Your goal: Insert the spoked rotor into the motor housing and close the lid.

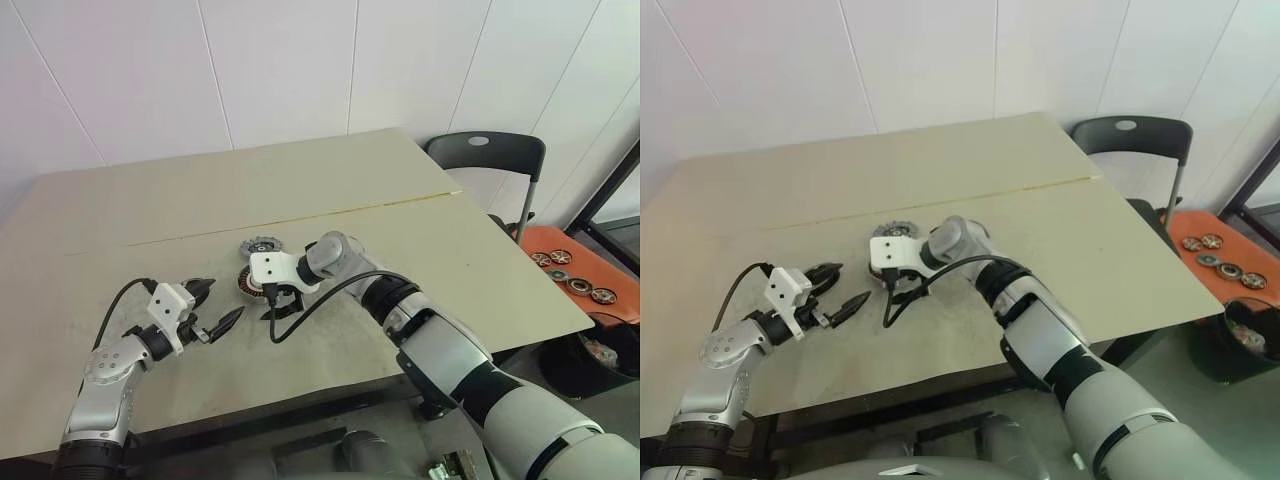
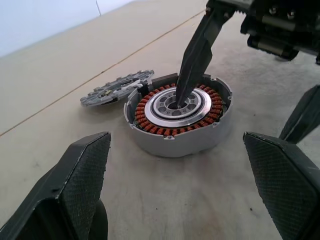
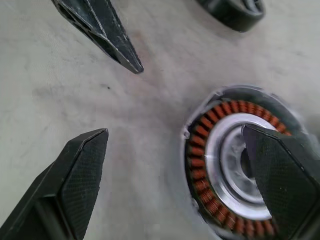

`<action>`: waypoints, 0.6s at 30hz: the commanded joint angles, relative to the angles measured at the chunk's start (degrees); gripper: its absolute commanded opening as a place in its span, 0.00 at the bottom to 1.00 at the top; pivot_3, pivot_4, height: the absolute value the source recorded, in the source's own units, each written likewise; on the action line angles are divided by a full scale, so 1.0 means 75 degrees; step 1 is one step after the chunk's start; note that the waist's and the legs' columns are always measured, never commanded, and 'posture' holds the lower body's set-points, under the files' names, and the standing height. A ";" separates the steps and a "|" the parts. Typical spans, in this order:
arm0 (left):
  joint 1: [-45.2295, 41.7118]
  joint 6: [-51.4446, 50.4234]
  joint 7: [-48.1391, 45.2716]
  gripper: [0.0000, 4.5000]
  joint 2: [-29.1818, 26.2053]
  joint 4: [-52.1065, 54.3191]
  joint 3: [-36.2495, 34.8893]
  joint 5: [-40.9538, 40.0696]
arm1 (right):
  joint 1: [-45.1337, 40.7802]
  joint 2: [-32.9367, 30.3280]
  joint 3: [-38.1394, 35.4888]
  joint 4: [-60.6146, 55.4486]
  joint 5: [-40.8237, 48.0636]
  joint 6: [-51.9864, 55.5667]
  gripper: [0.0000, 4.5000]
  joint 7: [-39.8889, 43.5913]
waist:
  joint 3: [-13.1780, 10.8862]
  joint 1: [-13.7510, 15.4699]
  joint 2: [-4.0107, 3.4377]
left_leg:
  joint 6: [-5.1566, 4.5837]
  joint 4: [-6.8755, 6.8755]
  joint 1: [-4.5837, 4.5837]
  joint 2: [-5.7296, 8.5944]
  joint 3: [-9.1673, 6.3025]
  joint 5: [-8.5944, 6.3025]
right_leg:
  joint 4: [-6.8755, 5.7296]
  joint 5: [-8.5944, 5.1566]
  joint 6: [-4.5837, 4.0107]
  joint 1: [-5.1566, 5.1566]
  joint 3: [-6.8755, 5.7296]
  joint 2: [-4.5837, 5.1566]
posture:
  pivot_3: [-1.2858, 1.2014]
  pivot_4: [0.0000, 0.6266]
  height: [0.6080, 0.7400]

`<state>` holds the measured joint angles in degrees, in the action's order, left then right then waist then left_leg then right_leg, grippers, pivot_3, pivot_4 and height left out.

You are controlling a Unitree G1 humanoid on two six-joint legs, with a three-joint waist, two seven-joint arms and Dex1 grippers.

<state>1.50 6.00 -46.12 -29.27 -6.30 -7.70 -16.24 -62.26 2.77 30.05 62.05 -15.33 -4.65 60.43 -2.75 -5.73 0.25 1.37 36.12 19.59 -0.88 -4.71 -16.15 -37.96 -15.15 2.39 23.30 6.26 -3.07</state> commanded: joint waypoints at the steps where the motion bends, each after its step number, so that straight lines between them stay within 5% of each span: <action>1: -0.0018 0.0180 0.0059 1.00 -0.0010 0.0183 -0.0127 -0.0030 | -0.0387 0.0143 -0.0110 0.0251 -0.0135 -0.0217 0.99 -0.0229 | 0.0000 0.0003 -0.0001 | 0.0000 0.0000 0.0000 0.0000 0.0000 0.0000 | 0.0000 0.0000 0.0000 0.0000 -0.0001 0.0000 | 0.52 0.00 1.00; 18: -0.0120 0.0189 0.0116 1.00 0.0091 0.0187 -0.0006 0.0012 | -0.0567 0.0255 -0.0393 0.1183 -0.0464 -0.0086 0.99 -0.0618 | -0.0001 -0.0020 -0.0002 | 0.0000 0.0000 0.0002 0.0003 -0.0003 0.0000 | -0.0002 0.0004 0.0008 0.0002 -0.0003 0.0001 | 0.52 0.00 1.00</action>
<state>1.80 6.53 -45.54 -28.40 -6.29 -7.48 -16.15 -66.30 4.08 27.88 71.03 -18.97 -5.44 54.86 -2.76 -5.88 0.24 1.37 36.12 19.60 -0.86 -4.73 -16.15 -37.98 -15.10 2.49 23.32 6.24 -3.06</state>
